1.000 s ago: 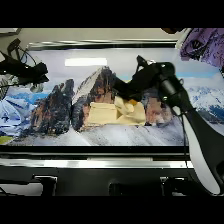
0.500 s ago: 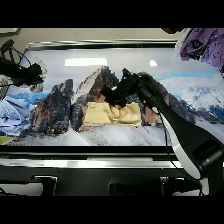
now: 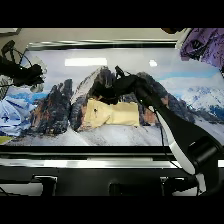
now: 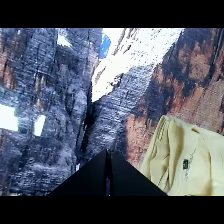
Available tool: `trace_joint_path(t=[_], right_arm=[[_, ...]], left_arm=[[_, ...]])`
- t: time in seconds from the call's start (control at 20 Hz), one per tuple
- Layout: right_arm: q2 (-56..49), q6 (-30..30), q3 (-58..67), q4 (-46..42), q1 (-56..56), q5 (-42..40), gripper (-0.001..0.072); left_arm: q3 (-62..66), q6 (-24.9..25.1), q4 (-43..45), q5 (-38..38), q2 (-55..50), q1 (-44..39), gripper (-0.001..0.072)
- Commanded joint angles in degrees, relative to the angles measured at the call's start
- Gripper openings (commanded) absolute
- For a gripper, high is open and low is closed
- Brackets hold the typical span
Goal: Fold the clothes and pants, and hang the long-sleeved shirts on hangers.
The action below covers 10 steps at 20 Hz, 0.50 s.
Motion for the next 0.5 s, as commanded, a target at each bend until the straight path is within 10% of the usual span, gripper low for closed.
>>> trace_joint_path(t=[0.0,0.45], right_arm=[[3.5,-6.4,4.2,0.6,-3.8,-3.0,0.0479],[10.9,-25.3,-4.0,-1.1,-40.6,-29.1,0.0538]], left_arm=[[0.0,0.0,0.0,0.0,0.0,0.0,0.0015],[0.0,0.0,0.0,-0.2,0.2,0.2,0.0016]])
